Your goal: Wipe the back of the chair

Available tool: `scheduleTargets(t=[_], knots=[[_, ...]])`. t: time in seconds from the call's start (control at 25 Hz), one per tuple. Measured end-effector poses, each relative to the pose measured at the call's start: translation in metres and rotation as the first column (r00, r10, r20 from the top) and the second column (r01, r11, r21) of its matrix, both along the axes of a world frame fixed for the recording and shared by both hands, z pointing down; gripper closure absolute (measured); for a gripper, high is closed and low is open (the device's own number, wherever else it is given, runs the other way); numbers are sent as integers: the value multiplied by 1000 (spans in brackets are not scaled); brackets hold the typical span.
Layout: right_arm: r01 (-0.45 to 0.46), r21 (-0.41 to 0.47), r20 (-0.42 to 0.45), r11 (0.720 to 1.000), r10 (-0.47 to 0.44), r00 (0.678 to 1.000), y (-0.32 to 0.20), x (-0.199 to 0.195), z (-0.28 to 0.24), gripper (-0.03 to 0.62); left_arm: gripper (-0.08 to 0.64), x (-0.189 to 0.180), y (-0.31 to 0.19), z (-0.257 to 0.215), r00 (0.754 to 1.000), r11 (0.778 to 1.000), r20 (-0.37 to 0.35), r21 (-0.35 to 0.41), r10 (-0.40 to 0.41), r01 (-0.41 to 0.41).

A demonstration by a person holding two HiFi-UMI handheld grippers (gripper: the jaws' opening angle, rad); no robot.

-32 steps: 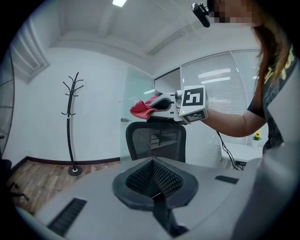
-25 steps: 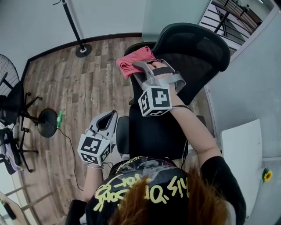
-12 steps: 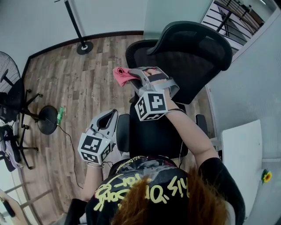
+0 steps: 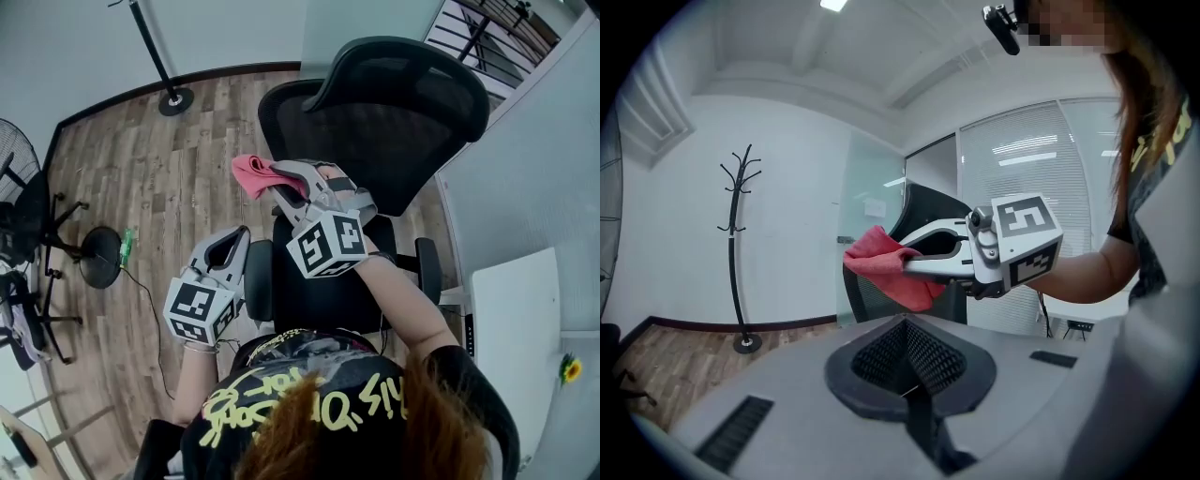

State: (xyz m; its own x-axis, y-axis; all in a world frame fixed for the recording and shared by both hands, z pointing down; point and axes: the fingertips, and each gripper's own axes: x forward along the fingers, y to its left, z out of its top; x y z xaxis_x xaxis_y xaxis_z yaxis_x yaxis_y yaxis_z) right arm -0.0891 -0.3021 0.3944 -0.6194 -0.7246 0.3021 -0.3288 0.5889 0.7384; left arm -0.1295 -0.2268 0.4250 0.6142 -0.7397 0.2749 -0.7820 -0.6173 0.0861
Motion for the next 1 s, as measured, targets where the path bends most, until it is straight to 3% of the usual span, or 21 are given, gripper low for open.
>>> scheduleTargets(t=[0.24,0.52,0.68,0.76,1.0], knots=[[-47,-62,150,997,56,987,12,21,-14,531,568,11,-7,-7,1000,1000,1,20,17,-17],[-80,-147,323,986,124,938,25,52,-20,531,568,31,-12,-17,999,998,-9,45,52,-51],[-86,-143,379,986,135,915,29,70,-22,531,568,44,-16,-26,997,996,-12,58,75,-74],[-71,-145,451,987,130,883,31,77,-26,531,568,50,-17,-30,996,994,-15,65,86,-85],[-56,-211,647,976,183,740,39,110,-30,531,568,73,-17,-31,993,991,-24,75,115,-113]])
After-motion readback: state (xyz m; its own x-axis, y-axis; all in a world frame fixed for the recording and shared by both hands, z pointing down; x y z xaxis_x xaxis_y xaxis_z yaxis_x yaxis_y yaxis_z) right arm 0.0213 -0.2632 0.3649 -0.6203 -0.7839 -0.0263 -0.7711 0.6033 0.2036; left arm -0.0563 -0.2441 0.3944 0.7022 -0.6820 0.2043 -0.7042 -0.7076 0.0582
